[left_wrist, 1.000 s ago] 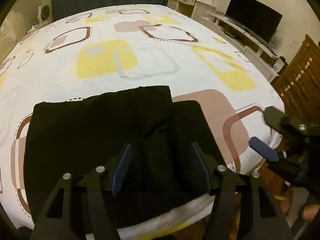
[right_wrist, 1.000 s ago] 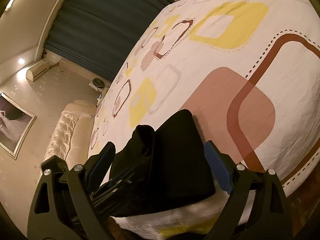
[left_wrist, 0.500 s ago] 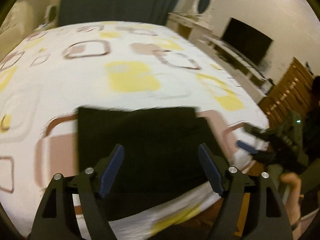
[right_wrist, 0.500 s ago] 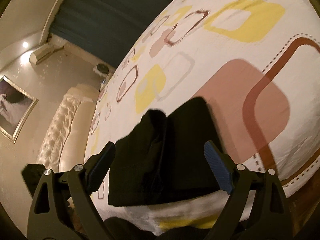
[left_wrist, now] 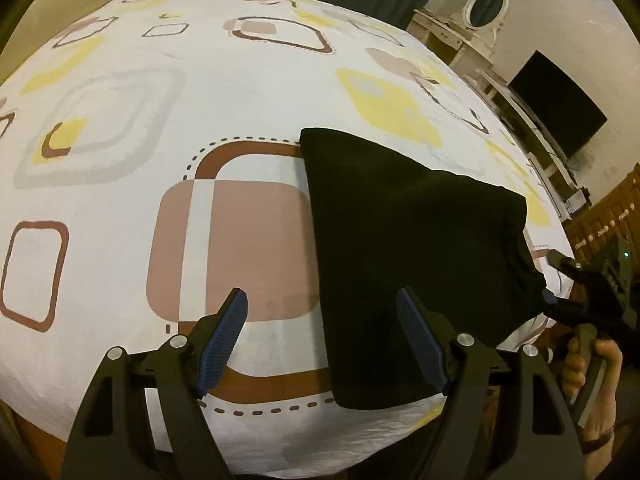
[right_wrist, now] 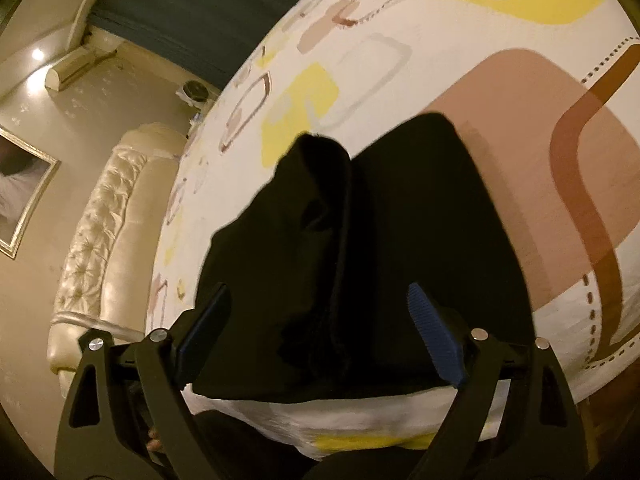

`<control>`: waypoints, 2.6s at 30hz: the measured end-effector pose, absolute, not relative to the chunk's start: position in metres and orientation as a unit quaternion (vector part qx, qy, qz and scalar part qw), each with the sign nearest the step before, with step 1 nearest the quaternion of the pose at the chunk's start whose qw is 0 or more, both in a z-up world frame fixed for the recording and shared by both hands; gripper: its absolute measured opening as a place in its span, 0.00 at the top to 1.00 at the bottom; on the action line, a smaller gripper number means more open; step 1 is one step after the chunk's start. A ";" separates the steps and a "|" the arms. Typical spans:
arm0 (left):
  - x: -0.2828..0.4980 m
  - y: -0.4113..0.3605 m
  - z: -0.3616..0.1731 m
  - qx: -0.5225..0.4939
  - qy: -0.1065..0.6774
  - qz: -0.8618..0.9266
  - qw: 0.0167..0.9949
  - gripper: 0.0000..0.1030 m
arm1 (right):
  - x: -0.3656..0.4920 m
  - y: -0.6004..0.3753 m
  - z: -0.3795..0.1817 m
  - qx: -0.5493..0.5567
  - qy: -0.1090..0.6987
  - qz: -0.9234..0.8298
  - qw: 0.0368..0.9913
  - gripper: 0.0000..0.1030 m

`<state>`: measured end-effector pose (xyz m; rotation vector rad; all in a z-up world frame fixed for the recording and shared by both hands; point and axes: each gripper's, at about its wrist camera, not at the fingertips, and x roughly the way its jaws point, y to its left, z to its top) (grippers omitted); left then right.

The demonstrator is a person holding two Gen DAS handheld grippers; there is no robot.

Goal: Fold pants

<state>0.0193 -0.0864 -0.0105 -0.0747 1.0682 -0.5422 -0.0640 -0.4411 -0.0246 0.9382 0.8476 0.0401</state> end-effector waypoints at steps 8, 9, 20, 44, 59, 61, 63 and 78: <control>0.018 -0.088 -0.020 -0.021 0.504 -0.262 0.823 0.26 | -0.059 -0.432 -0.028 0.407 0.420 0.029 0.811 0.45; 0.017 -0.088 -0.021 -0.023 0.505 -0.262 0.822 0.26 | -0.058 -0.430 -0.027 0.405 0.421 0.033 0.811 0.49; 0.019 -0.083 -0.022 -0.027 0.507 -0.256 0.823 0.26 | -0.052 -0.411 -0.015 0.358 0.430 0.051 0.827 0.87; 0.022 -0.082 -0.025 -0.023 0.514 -0.249 0.820 0.26 | -0.071 -0.460 -0.017 0.370 0.410 -0.002 0.834 0.89; 0.018 -0.093 -0.027 -0.027 0.519 -0.266 0.812 0.26 | -0.086 -0.486 -0.038 0.397 0.411 -0.016 0.821 0.90; 0.017 -0.094 -0.029 -0.027 0.520 -0.268 0.811 0.26 | -0.085 -0.486 -0.037 0.390 0.411 -0.016 0.824 0.90; 0.017 -0.098 -0.032 -0.024 0.520 -0.268 0.811 0.26 | -0.084 -0.485 -0.043 0.381 0.417 -0.020 0.825 0.89; 0.019 -0.102 -0.034 0.002 0.514 -0.276 0.812 0.21 | -0.102 -0.495 -0.048 0.451 0.385 -0.007 0.805 0.72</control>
